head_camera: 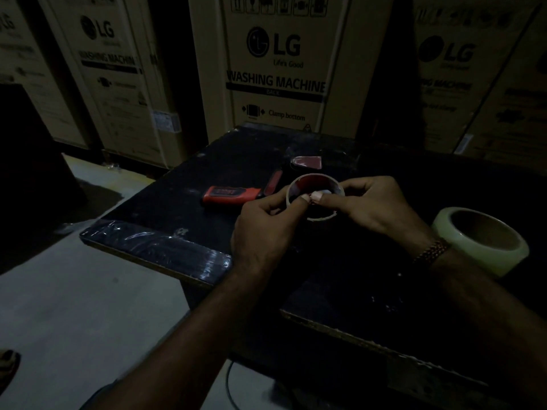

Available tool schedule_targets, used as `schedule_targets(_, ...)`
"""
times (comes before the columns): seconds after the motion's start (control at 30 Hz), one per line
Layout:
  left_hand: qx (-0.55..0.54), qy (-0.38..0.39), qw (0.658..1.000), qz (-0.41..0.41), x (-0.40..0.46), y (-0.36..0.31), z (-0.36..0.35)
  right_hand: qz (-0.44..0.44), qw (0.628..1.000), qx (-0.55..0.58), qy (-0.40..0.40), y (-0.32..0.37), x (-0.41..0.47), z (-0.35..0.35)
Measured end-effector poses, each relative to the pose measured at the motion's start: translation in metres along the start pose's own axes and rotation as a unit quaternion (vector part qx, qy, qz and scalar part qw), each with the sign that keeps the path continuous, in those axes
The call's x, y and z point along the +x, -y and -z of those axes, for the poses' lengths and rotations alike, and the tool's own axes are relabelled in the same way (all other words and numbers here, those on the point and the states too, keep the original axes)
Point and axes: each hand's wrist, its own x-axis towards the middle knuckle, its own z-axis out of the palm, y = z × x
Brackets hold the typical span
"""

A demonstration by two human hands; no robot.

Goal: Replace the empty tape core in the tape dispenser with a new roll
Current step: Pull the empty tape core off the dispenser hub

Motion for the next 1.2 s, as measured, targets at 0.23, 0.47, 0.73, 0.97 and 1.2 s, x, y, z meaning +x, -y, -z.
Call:
schedule_targets(0.23,0.003,-0.012,1.000,-0.016,-0.001,0.000,0.000,-0.020,1.000,-0.002,-0.012,0.006,-0.004,-0.002)
schedule_targets(0.47,0.027,-0.034,0.999,-0.032,-0.006,-0.003,0.000,-0.047,0.999,0.003,-0.001,0.014,-0.009,0.000)
schedule_targets(0.73,0.038,-0.045,0.997,-0.043,-0.006,-0.001,-0.001,-0.045,0.999,-0.003,-0.007,0.013,-0.005,0.000)
schedule_targets(0.97,0.058,-0.075,0.993,-0.072,-0.007,-0.004,-0.004,-0.068,0.997,0.032,0.000,0.012,-0.003,-0.001)
schedule_targets(1.2,0.083,-0.079,0.982,-0.150,-0.010,-0.006,-0.008,-0.049,0.998,0.010,-0.022,0.009,0.004,-0.001)
